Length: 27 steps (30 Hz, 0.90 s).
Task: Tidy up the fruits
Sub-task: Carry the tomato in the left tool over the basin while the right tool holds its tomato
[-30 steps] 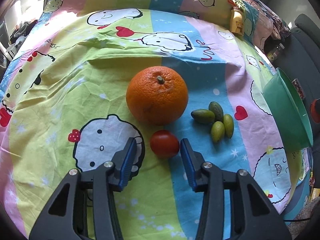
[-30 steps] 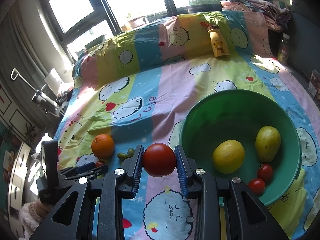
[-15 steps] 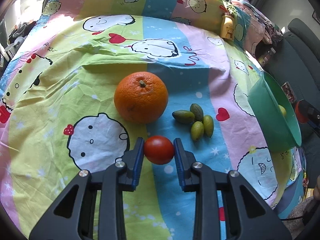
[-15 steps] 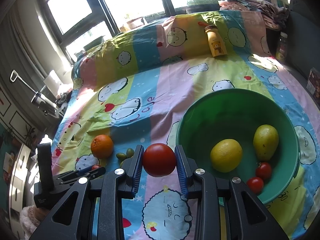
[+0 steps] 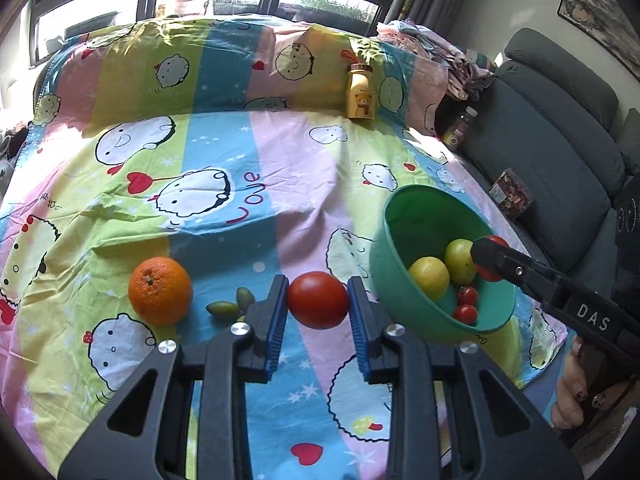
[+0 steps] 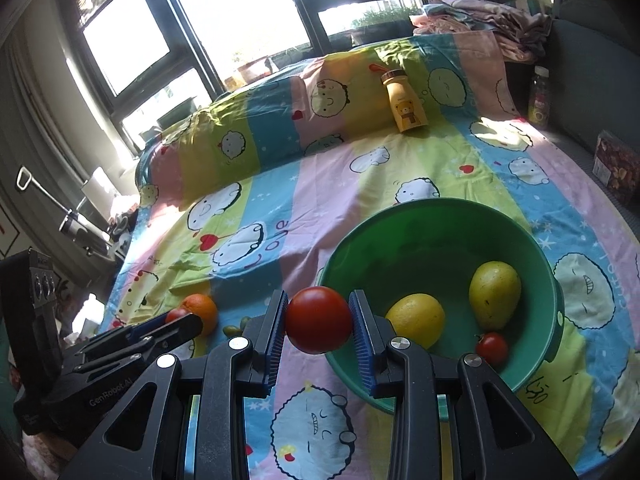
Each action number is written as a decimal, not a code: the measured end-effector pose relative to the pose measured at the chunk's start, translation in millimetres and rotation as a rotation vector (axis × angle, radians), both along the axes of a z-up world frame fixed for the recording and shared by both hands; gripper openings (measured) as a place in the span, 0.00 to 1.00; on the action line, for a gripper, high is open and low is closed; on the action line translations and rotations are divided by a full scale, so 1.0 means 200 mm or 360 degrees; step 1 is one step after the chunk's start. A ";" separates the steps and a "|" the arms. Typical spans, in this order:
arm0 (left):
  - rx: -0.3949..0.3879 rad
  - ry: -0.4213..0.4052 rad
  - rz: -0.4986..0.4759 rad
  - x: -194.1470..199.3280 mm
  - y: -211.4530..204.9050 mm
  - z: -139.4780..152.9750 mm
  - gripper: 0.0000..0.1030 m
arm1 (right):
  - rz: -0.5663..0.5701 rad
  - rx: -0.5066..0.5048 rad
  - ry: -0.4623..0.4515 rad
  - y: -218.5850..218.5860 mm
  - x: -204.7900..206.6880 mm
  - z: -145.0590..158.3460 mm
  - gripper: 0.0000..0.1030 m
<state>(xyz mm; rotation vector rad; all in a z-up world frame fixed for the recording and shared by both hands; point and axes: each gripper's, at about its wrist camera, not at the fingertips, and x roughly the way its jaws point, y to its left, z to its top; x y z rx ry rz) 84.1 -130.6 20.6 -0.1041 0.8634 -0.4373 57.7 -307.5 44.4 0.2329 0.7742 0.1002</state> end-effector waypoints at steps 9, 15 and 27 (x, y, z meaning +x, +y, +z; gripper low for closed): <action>-0.0010 -0.0014 -0.0137 0.04 -0.27 0.07 0.28 | -0.0116 0.0016 -0.0020 -0.18 -0.03 0.03 0.32; -0.0032 0.0025 -0.0158 0.09 -0.41 0.03 0.28 | -0.0192 0.0033 -0.0015 -0.28 -0.04 0.02 0.32; -0.0003 0.0132 -0.0242 0.16 -0.58 -0.12 0.28 | -0.0286 0.0015 0.0074 -0.42 -0.01 -0.09 0.32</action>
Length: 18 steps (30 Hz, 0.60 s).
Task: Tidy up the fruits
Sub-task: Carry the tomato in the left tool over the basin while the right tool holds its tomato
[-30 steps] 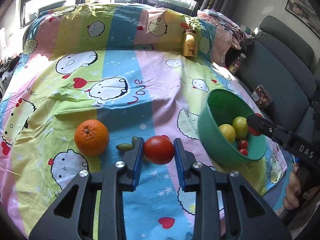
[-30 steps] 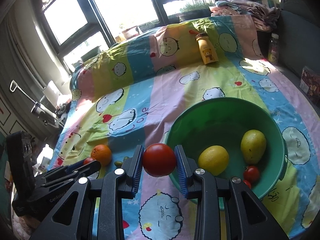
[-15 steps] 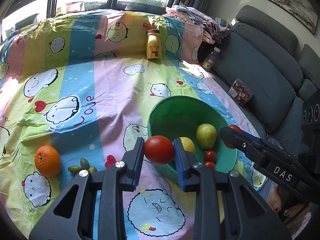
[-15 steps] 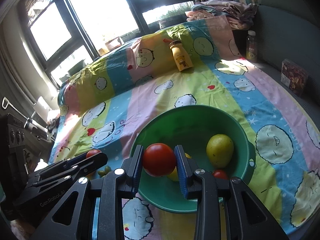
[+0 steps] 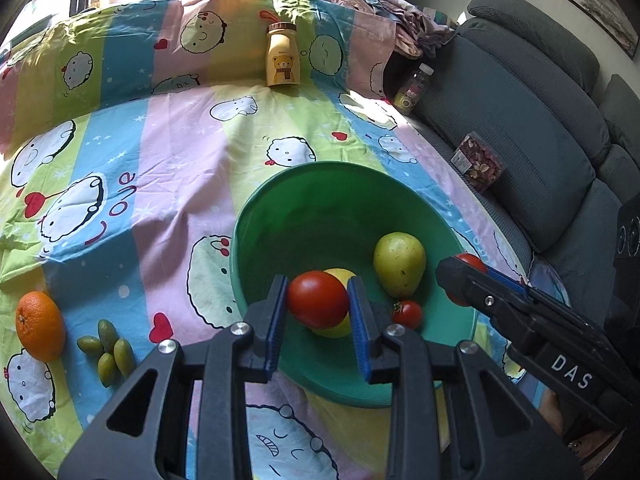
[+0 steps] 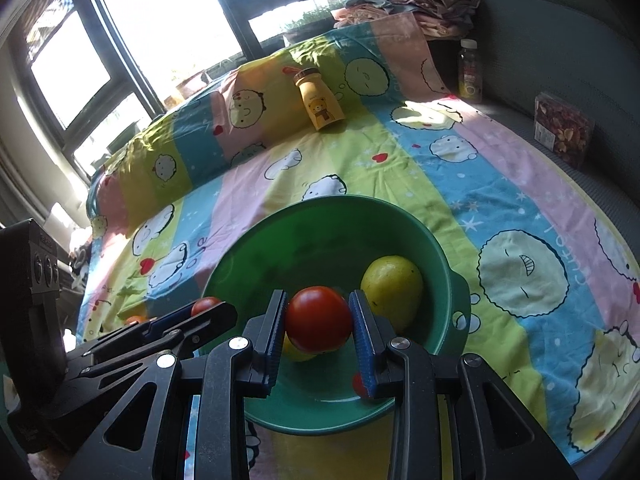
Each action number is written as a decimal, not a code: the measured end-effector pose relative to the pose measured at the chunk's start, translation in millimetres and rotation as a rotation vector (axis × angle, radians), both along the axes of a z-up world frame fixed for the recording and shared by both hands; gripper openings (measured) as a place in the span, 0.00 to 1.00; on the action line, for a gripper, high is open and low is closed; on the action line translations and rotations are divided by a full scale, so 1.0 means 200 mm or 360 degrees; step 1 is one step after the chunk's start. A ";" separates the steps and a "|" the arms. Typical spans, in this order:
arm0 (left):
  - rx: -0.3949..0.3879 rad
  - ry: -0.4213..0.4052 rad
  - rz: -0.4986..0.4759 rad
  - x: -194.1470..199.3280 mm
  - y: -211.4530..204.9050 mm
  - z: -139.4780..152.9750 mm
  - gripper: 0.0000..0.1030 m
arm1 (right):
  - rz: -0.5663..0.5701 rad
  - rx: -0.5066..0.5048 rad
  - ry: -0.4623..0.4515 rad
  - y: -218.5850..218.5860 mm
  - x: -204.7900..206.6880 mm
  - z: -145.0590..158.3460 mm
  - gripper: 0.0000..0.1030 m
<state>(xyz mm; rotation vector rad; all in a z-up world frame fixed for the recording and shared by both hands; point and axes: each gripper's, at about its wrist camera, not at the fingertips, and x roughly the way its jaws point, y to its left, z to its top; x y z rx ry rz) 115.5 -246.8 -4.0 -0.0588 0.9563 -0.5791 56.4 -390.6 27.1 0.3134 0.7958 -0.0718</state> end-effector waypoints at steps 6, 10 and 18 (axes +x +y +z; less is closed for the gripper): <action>0.0014 0.0013 -0.0018 0.01 0.00 -0.01 0.28 | -0.0019 0.0032 0.0033 -0.02 0.01 -0.06 0.32; 0.0023 0.0015 -0.0030 0.01 0.00 -0.02 0.28 | -0.0015 0.0028 0.0063 -0.01 0.02 -0.09 0.32; 0.0047 0.0032 -0.0058 0.01 -0.05 -0.05 0.28 | -0.0018 0.0017 0.0081 0.00 0.03 -0.10 0.32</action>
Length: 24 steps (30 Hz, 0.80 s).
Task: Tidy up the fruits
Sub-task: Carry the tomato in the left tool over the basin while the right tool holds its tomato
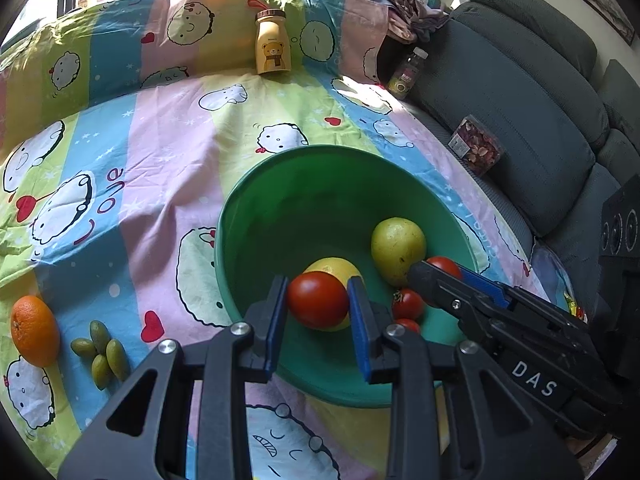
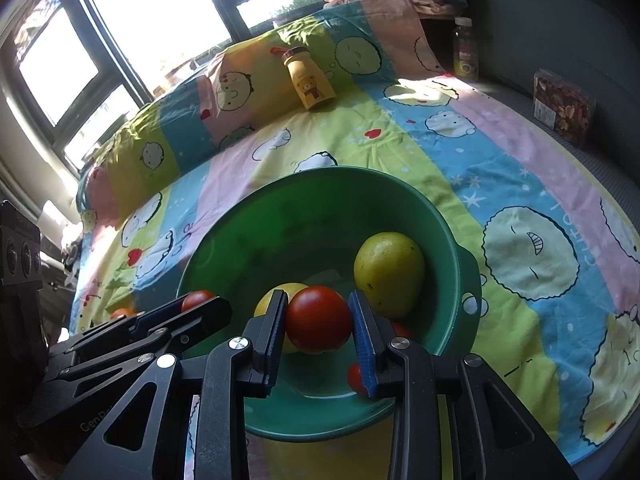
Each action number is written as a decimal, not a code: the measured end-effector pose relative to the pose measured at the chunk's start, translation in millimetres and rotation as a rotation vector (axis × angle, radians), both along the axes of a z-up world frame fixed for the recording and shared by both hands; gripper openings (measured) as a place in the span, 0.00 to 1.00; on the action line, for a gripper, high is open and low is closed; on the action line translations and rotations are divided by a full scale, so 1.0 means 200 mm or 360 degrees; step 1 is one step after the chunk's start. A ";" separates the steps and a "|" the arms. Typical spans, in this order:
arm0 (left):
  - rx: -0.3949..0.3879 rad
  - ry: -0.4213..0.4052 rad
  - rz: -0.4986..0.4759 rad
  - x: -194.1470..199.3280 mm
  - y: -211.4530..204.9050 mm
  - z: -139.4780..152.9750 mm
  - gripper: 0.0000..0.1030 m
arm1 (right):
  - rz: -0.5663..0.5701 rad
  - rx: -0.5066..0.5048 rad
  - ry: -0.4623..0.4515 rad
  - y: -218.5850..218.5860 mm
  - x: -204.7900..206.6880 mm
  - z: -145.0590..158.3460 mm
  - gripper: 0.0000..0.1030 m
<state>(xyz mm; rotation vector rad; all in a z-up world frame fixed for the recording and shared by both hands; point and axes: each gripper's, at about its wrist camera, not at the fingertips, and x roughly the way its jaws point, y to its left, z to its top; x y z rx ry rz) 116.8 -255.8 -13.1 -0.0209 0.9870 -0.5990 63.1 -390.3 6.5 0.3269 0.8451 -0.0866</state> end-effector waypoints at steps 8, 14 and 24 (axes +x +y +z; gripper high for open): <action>0.0012 0.0020 0.0000 0.01 -0.01 -0.02 0.29 | -0.0012 -0.0019 0.0028 -0.01 0.01 -0.02 0.32; 0.0052 0.0037 0.0001 0.02 -0.02 -0.05 0.29 | -0.0017 -0.0027 0.0041 -0.01 0.02 -0.03 0.32; 0.0046 0.0058 0.0001 0.02 -0.03 -0.06 0.29 | -0.0022 -0.0031 0.0061 -0.01 0.02 -0.05 0.32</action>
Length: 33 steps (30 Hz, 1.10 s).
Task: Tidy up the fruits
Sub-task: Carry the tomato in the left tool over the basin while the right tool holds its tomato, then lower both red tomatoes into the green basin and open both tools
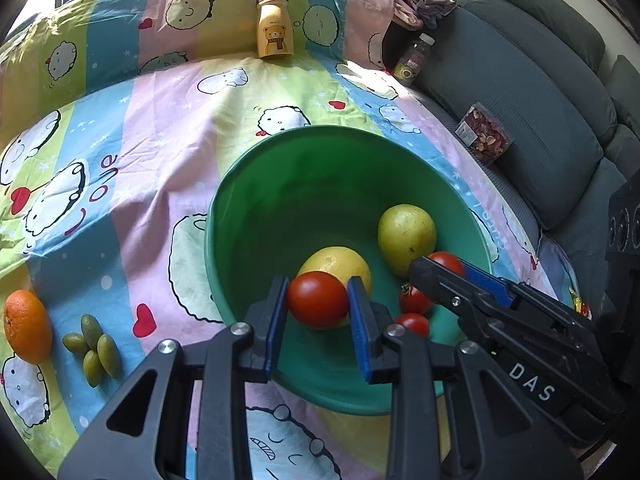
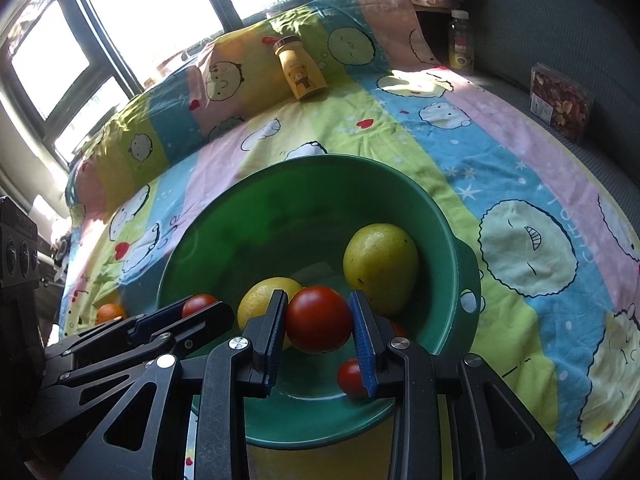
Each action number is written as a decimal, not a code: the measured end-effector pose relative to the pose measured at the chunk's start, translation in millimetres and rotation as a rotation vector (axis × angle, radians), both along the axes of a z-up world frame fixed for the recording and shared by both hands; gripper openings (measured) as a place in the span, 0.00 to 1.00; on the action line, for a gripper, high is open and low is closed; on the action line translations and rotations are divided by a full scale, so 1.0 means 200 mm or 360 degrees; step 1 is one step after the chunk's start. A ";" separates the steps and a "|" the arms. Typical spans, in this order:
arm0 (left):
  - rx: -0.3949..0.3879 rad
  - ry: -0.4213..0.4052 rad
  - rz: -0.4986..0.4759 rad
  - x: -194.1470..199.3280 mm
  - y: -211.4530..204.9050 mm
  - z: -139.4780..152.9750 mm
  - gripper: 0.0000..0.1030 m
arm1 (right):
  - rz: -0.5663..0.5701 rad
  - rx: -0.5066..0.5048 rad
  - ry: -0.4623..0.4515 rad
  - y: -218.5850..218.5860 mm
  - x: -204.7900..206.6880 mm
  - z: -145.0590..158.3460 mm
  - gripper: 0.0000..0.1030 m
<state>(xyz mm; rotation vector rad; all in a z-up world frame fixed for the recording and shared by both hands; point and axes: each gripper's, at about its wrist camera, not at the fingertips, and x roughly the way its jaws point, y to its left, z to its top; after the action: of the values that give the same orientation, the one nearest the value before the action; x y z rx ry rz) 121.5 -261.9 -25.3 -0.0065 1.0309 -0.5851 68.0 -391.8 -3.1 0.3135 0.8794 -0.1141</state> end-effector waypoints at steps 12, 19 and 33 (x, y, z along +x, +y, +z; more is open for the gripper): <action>0.0005 0.0004 0.0009 0.00 0.00 0.00 0.29 | 0.0002 -0.0017 0.0026 0.00 0.01 -0.03 0.33; 0.0004 0.0007 0.0014 0.00 0.00 0.00 0.29 | 0.0005 -0.0022 0.0040 0.01 0.01 -0.04 0.33; 0.0006 0.0017 0.0019 0.00 0.00 0.00 0.29 | 0.0006 -0.0019 0.0044 0.00 0.01 -0.05 0.32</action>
<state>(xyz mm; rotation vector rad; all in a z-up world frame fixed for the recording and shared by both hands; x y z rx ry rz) 122.4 -261.5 -25.7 -0.0124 1.0419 -0.5726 69.7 -390.9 -12.8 0.2998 0.9064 -0.1201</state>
